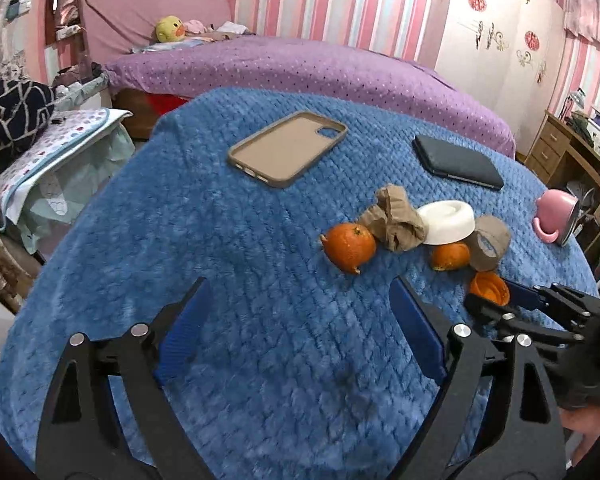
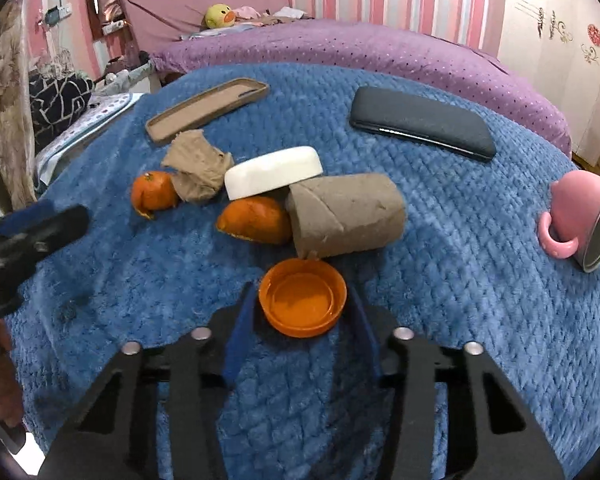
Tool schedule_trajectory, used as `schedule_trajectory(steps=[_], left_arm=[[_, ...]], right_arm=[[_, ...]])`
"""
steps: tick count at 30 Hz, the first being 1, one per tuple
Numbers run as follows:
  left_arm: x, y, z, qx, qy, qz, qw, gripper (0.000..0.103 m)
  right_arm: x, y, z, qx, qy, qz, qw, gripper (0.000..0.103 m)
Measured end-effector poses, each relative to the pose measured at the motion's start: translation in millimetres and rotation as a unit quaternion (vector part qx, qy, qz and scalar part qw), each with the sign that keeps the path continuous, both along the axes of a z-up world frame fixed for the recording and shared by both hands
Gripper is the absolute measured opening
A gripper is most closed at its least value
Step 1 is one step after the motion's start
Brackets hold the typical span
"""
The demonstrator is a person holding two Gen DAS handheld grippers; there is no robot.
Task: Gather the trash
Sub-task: 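Grasp the orange bottle cap with the right tool while the left tool grasps a tangerine, then carry the tangerine and orange cap over the basket and open both tools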
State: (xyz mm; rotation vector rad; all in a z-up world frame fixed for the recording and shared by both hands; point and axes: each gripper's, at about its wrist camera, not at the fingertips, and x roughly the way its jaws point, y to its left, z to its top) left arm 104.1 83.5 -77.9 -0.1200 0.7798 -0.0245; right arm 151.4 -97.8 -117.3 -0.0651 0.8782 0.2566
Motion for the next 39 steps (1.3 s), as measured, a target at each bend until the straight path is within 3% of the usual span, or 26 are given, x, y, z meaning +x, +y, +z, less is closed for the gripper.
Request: schedule_trajectory(steps=[8, 16, 22, 33, 39], left_arm=[[33, -18, -8, 0.002, 0.006, -0.009, 0.9999, 0.086], [59, -25, -25, 0.004, 0.041, -0.015, 0.999, 0.043], [55, -22, -22, 0.002, 0.035, -0.013, 0.9993, 0.022], [24, -11, 1, -0.002, 0.008, -0.027, 0.9996, 0.015], [-8, -1, 33, -0.006, -0.039, -0.037, 0.9986, 0.015]], right_arm=[[-16, -37, 39, 0.014, -0.045, 0.0, 0.999, 0.04], [-11, -70, 51, 0.035, -0.056, -0.022, 0.998, 0.04], [-13, -61, 54, 0.03, -0.062, -0.013, 0.998, 0.04], [-48, -62, 71, 0.029, -0.086, -0.018, 0.996, 0.04], [-72, -71, 81, 0.032, -0.097, -0.029, 0.994, 0.04]])
